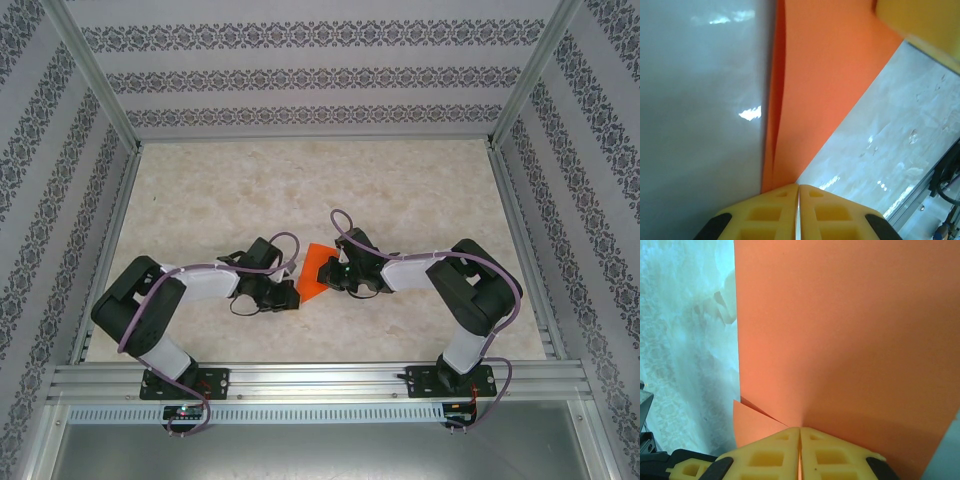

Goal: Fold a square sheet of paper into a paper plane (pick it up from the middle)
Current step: Third fold the triangle at the center of the table.

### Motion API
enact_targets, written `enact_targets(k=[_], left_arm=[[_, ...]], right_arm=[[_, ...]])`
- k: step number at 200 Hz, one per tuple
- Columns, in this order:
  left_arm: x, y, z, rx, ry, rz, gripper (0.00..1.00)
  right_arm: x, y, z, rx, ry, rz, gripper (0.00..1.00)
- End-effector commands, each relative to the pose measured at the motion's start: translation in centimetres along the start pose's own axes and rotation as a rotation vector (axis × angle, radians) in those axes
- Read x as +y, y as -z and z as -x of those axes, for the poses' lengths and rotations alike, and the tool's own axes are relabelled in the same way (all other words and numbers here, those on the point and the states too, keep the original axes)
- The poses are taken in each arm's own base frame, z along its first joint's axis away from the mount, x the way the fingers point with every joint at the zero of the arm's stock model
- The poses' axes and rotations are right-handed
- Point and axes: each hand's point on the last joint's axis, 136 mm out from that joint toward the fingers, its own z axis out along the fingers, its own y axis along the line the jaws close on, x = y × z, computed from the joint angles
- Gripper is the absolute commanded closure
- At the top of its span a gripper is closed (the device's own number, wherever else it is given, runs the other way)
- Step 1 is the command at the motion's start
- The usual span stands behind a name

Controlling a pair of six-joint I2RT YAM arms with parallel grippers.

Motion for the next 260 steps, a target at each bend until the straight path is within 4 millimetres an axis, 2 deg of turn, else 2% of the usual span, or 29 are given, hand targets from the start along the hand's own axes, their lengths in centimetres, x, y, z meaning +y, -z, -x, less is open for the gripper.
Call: enact_targets(k=[1, 19, 35, 63, 82, 109, 145, 156, 179, 219, 260], left_arm=[[3.2, 0.5, -2.9, 0.075, 0.069, 0.117, 0.88], [2.8, 1.2, -2.5, 0.043, 0.063, 0.116, 0.87], [1.2, 2.4, -1.7, -0.004, 0.035, 0.088, 0.86], [-1.9, 4.8, 0.7, -0.12, -0.036, 0.042, 0.84], [-3.4, 5.4, 2.7, -0.173, -0.064, 0.028, 0.83], [-3.5, 4.4, 5.2, -0.191, -0.078, 0.06, 0.84], [-5.3, 2.1, 7.4, -0.184, -0.092, -0.046, 0.84], [-5.0, 1.6, 7.8, -0.179, -0.079, -0.031, 0.84], [-3.1, 0.5, 7.9, -0.149, -0.056, 0.044, 0.86], [-1.1, -1.1, 7.3, -0.103, -0.036, 0.092, 0.86], [-0.3, -1.5, 6.8, -0.081, -0.032, 0.113, 0.87]], right_arm=[[-4.1, -0.3, -1.3, 0.021, -0.016, -0.158, 0.9], [-3.8, -0.2, -1.2, 0.021, -0.013, -0.154, 0.9], [-3.5, -0.1, -1.2, 0.019, -0.01, -0.142, 0.89], [-2.5, 0.2, -0.7, 0.009, 0.0, -0.118, 0.89], [-1.5, 0.5, -0.5, 0.0, 0.01, -0.083, 0.89], [0.8, 1.5, 0.5, -0.026, 0.03, -0.027, 0.87], [2.7, 2.4, 1.2, -0.033, 0.059, -0.006, 0.87], [3.2, 2.7, 1.2, -0.035, 0.066, 0.006, 0.87], [3.6, 3.1, 0.8, -0.039, 0.067, 0.011, 0.87], [3.6, 2.1, -0.9, -0.006, 0.057, 0.033, 0.87], [1.4, 0.5, -1.3, 0.009, 0.025, -0.023, 0.88]])
